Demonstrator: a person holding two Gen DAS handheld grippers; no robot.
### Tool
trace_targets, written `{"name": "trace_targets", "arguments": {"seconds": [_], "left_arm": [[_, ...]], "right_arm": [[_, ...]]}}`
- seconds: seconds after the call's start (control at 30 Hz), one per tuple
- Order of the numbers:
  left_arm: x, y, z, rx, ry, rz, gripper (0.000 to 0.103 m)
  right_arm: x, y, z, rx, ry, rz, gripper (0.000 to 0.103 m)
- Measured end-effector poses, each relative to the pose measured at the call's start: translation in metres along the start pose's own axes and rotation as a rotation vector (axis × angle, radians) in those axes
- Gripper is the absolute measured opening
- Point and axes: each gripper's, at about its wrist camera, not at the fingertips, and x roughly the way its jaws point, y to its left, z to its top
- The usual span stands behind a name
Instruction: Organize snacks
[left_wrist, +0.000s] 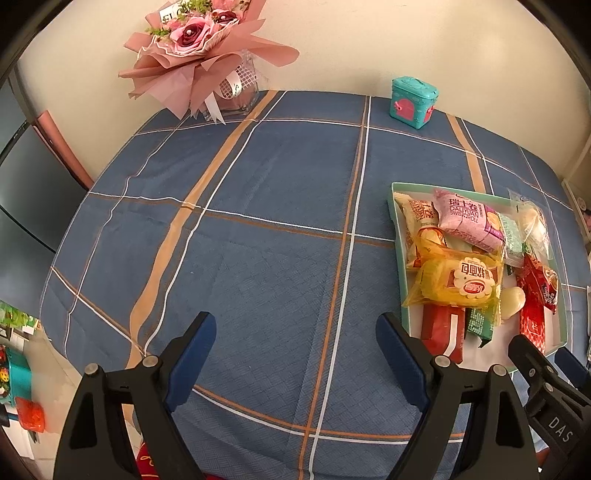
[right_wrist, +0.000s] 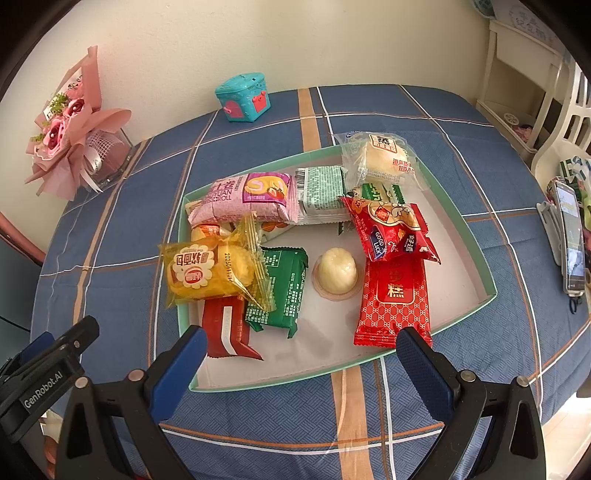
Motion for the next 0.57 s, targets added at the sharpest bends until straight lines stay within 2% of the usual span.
{"name": "trace_targets", "arguments": {"seconds": [0.57], "left_arm": [[-0.0008, 0.0024, -0.0005, -0.008, 0.000, -0.006, 0.089]], "right_arm": [[-0.0002, -0.0016, 0.0002, 0.001, 0.001, 0.000, 0.103]]}}
